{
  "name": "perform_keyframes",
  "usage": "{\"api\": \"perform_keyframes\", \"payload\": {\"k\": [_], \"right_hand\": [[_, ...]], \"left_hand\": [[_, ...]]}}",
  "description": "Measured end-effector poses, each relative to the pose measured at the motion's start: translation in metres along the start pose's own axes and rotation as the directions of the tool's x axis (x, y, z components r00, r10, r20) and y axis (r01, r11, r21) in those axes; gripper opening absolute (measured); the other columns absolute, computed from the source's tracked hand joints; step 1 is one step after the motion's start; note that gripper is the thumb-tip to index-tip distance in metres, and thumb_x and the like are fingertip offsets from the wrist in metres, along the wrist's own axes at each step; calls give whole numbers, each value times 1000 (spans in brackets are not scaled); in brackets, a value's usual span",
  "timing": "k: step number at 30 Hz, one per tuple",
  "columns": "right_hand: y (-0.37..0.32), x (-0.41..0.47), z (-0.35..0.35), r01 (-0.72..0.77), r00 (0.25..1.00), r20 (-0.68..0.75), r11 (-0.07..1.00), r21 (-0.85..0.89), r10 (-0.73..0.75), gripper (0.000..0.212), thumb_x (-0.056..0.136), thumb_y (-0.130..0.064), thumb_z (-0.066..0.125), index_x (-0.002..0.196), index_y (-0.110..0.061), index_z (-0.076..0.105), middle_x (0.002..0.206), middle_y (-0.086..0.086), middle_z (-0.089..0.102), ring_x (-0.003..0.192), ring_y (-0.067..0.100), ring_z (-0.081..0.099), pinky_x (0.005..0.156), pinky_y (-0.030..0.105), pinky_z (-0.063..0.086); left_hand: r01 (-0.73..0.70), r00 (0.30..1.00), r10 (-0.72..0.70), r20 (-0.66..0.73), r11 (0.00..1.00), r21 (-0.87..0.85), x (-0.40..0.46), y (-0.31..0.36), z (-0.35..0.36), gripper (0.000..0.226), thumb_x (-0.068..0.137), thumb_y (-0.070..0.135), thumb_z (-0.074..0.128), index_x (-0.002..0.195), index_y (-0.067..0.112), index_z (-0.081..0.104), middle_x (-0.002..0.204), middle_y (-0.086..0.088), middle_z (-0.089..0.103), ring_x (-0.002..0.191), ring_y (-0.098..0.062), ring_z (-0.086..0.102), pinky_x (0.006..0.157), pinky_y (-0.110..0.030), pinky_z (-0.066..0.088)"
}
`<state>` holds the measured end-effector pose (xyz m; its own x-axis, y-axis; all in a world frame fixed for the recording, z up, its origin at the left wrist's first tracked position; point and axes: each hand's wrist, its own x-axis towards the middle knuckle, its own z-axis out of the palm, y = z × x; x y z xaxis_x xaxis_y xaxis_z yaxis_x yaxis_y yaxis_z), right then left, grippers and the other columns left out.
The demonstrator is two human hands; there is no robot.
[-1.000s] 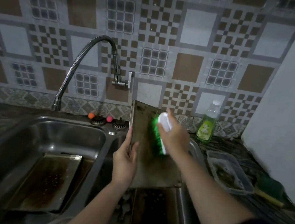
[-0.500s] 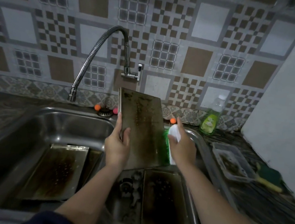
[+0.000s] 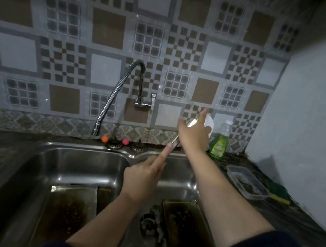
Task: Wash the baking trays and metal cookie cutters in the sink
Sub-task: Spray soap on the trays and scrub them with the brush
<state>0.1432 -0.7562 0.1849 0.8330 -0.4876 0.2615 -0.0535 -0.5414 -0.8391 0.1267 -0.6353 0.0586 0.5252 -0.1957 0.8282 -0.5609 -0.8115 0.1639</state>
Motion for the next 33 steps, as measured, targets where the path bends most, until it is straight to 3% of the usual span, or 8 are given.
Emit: {"api": "perform_keyframes", "payload": {"k": [3, 7, 11, 15, 24, 28, 31, 33], "right_hand": [[1, -9, 6, -51, 997, -53, 993, 110, 57, 62, 100, -42, 37, 152, -37, 2, 156, 19, 18, 110, 36, 57, 83, 32, 42], [14, -26, 18, -23, 995, -86, 960, 279, 49, 58, 100, -43, 37, 152, -35, 12, 147, 12, 37, 112, 29, 55, 88, 33, 41], [22, -42, 28, -15, 1000, 1, 936, 352, 15, 57, 100, -44, 39, 152, -34, 17, 148, 8, 38, 126, 26, 48, 100, 40, 41], [23, -58, 42, -74, 990, 139, 888, 455, 12, 52, 101, -35, 41, 151, -30, 25, 155, 3, 29, 134, 21, 38, 105, 36, 35], [33, -65, 88, -118, 926, 378, 940, 321, -13, 54, 99, -45, 40, 150, -39, 21, 158, -7, 22, 140, 20, 30, 104, 35, 32], [36, -61, 104, -22, 904, 422, 975, 220, -75, 60, 95, -46, 50, 147, -46, 22, 154, -4, 32, 80, 1, 46, 67, 22, 38], [41, -62, 116, 170, 900, 408, 985, -4, -154, 73, 91, -22, 61, 149, -40, 21, 154, -5, 31, 122, 20, 51, 88, 29, 42], [44, -67, 127, 212, 897, 414, 972, -102, -152, 79, 90, -16, 61, 149, -45, 18, 152, -6, 37, 118, 24, 55, 77, 24, 42]], "left_hand": [[2, 995, 2, 95, 999, -35, -6, -10, -13, 56, 94, 44, 44, 147, 39, 27, 109, 14, 69, 59, -13, 67, 39, -25, 45], [351, 916, -178, 359, 787, -507, -18, -38, -17, 44, 97, 55, 30, 140, 46, 35, 140, 10, 49, 129, -8, 46, 100, -20, 37], [563, 781, -325, 533, 736, -376, -30, -86, -7, 52, 97, 48, 41, 147, 36, 30, 149, -4, 38, 139, -20, 32, 116, -30, 23], [667, 663, -425, 617, 708, -230, -46, -117, -16, 63, 96, 48, 44, 151, 35, 17, 143, -7, 48, 131, -24, 45, 103, -29, 37], [751, 645, -551, 529, 587, -304, -94, -161, -48, 48, 98, 29, 49, 145, 34, 37, 143, 6, 49, 131, -15, 45, 99, -21, 32], [815, 529, -662, 530, 570, -102, -117, -190, -61, 43, 98, 38, 46, 140, 46, 39, 139, 6, 54, 125, -19, 51, 99, -34, 41], [860, 431, -732, 528, 510, 5, -130, -204, -68, 44, 99, 40, 40, 141, 49, 33, 131, 0, 57, 115, -23, 56, 91, -38, 47], [864, 396, -761, 513, 498, 73, -136, -208, -68, 48, 100, 40, 38, 145, 46, 26, 130, -4, 57, 113, -25, 57, 87, -37, 47]]}}
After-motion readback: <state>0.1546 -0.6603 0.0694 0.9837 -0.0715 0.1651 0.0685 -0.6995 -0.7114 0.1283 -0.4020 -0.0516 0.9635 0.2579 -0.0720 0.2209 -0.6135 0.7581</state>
